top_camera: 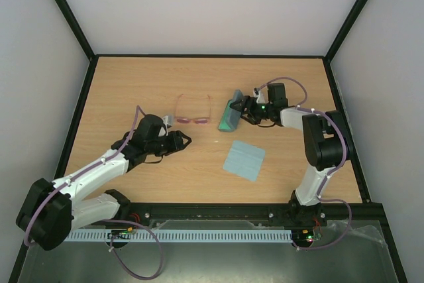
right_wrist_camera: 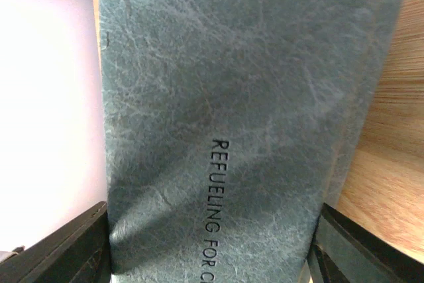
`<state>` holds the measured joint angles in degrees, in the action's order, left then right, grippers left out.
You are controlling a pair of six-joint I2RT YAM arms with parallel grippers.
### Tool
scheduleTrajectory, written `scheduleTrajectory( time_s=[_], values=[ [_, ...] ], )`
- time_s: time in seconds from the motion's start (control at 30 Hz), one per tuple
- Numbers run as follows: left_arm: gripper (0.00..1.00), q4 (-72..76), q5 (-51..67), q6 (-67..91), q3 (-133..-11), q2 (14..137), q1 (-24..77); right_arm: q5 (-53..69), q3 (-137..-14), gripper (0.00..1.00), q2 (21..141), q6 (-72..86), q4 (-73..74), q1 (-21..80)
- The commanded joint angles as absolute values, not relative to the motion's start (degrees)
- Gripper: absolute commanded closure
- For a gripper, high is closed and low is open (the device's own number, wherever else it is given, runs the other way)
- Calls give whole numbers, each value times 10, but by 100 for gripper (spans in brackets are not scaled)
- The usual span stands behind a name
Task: Organize the sunglasses
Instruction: Place the sunglasses case at the center of the board, then adjust the sunglasses case at the center of the board.
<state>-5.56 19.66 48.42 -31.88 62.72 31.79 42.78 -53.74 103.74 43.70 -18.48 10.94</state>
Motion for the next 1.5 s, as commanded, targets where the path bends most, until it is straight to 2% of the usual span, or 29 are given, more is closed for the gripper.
scheduleTrajectory(
  time_s=[0.0, 0.1, 0.3, 0.37, 0.4, 0.73, 0.9, 1.0, 1.03, 1.23, 1.47],
  values=[
    [48, -64, 200, 480, -311, 621, 314, 418, -545, 24, 1042, 413, -158, 109],
    [48, -65, 200, 481, -310, 619, 315, 415, -541, 16, 1039, 409, -152, 109],
    [47, -69, 200, 480, -310, 617, 315, 396, -558, 11, 1021, 386, -105, 107],
    [47, -69, 199, 479, -310, 618, 314, 383, -565, 2, 1011, 372, -79, 107],
    [47, -69, 199, 479, -311, 619, 314, 372, -569, 1, 1006, 367, -63, 107],
    [47, -73, 196, 476, -319, 625, 315, 259, -606, 2, 938, 321, 84, 107],
    [45, -82, 184, 470, -320, 626, 315, 166, -572, 0, 860, 314, 156, 107],
    [45, -76, 185, 467, -320, 634, 315, 128, -528, 10, 803, 326, 176, 107],
    [45, -72, 187, 465, -320, 637, 314, 119, -512, 18, 786, 331, 181, 108],
    [45, -55, 190, 459, -319, 662, 314, 89, -441, 42, 713, 359, 183, 164],
    [45, -59, 181, 457, -309, 648, 314, 16, -432, 50, 698, 420, 168, 347]
  ],
)
